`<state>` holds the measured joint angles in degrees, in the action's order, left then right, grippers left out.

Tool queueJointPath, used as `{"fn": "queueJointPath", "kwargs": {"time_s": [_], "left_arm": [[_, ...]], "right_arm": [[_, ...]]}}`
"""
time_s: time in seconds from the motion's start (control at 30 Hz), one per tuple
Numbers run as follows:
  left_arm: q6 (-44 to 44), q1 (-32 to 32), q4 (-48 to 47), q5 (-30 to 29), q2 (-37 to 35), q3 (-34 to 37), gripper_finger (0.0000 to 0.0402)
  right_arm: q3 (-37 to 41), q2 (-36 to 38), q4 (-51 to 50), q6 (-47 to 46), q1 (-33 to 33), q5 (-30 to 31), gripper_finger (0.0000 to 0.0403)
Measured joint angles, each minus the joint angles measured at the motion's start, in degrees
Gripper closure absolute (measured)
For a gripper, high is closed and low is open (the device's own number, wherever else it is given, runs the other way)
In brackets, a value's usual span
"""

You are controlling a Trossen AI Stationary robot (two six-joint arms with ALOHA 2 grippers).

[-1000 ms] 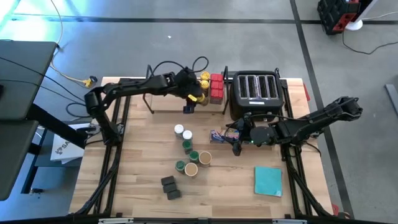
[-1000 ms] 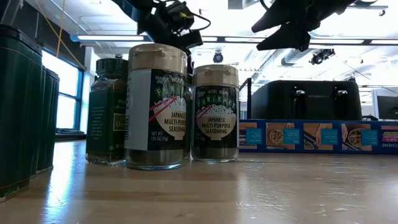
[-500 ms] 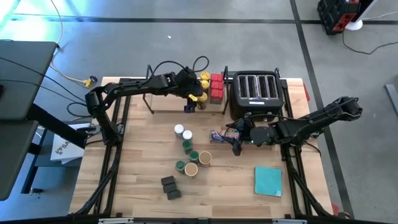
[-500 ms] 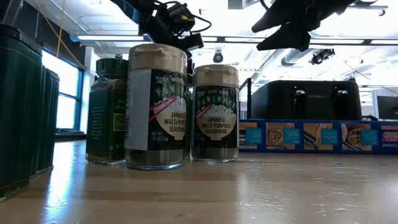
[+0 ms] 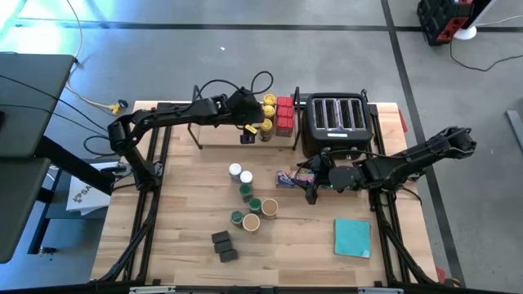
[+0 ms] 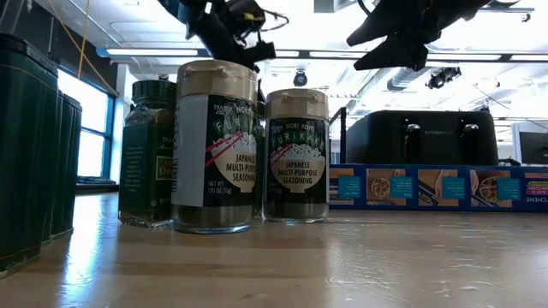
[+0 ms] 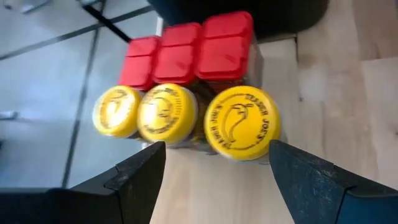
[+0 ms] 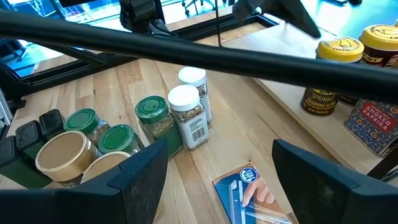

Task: Shelf spices
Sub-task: Put the yellow seasoning can on the shelf aligned with the other yellow seasoning cans, then put the left white seasoning bottle on the shelf

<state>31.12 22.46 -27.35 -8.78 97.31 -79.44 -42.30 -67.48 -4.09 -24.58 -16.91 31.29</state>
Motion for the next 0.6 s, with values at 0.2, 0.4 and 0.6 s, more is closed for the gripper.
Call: {"fn": "queueJointPath", "kwargs": {"time_s": [0.2, 0.4, 0.6], "left_arm": [[-4.52, -3.10, -5.85, -3.28, -4.45, 0.47, 0.0119], [-12.00, -6.79, -5.03, -4.78, -12.22, 10.11, 0.0129], [-24.82, -16.21, -0.31, -12.59, -24.10, 22.51, 0.0154]], "right_arm": [[0.00, 0.00, 0.01, 0.09, -0.63, 0.10, 0.0121], [0.00, -0.29, 0.04, 0.56, -3.15, 1.57, 0.0121], [0.00, -1.54, 0.05, 1.05, -4.78, 3.65, 0.0121]]}}
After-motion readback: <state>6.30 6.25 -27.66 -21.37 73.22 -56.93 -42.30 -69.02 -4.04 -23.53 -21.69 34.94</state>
